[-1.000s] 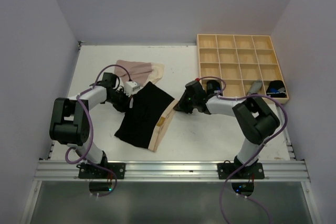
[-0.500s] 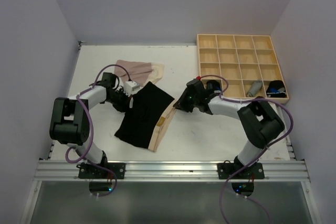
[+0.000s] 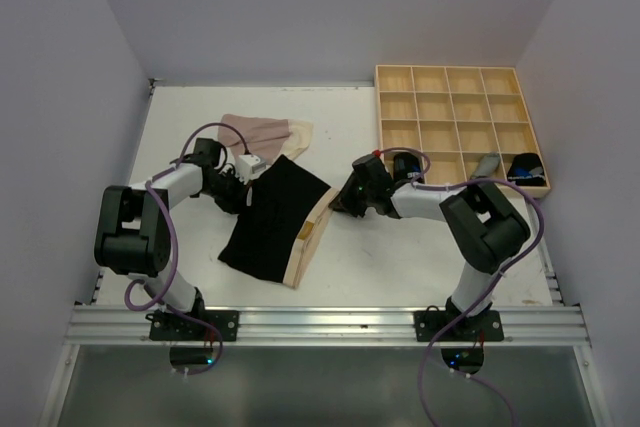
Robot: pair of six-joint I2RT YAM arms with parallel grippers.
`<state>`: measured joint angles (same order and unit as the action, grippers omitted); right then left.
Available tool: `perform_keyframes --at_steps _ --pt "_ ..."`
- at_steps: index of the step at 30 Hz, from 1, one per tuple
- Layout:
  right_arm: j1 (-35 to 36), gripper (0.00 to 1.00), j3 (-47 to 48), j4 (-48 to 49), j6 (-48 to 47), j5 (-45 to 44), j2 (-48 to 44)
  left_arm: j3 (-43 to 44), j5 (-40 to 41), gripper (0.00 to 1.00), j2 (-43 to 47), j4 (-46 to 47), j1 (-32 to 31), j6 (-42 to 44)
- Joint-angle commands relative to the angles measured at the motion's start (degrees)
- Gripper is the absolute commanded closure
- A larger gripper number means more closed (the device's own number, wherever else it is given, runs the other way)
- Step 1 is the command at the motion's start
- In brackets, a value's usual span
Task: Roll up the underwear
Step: Fold the underwear
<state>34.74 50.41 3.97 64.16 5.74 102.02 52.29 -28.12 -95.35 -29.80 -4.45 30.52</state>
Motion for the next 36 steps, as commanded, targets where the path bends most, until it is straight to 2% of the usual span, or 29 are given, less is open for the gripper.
perform_keyframes --at_steps 1,6,11,21,36 --pt "-0.20 0.76 0.39 0.87 0.35 -1.25 -0.85 0.53 0.61 1.00 -1.85 0.36 0.49 -0.46" --pt "-0.29 0.74 0.82 -2.12 -0.70 -2.92 -4.37 0.79 0.52 1.00 -2.12 0.36 0.49 -0.38" --pt "-0.11 0.73 3.28 -3.09 -1.85 -2.66 -1.75 1.23 0.26 1.00 -2.47 0.27 0.49 -0.64" --pt "-0.20 0.74 3.38 0.08 -0.88 -1.78 1.87 1.14 0.35 1.00 -2.38 0.18 0.58 -0.55" --pt "-0.29 0.75 3.73 2.01 -1.14 -2.57 0.99 1.32 0.35 1.00 -3.17 0.36 0.67 -0.64"
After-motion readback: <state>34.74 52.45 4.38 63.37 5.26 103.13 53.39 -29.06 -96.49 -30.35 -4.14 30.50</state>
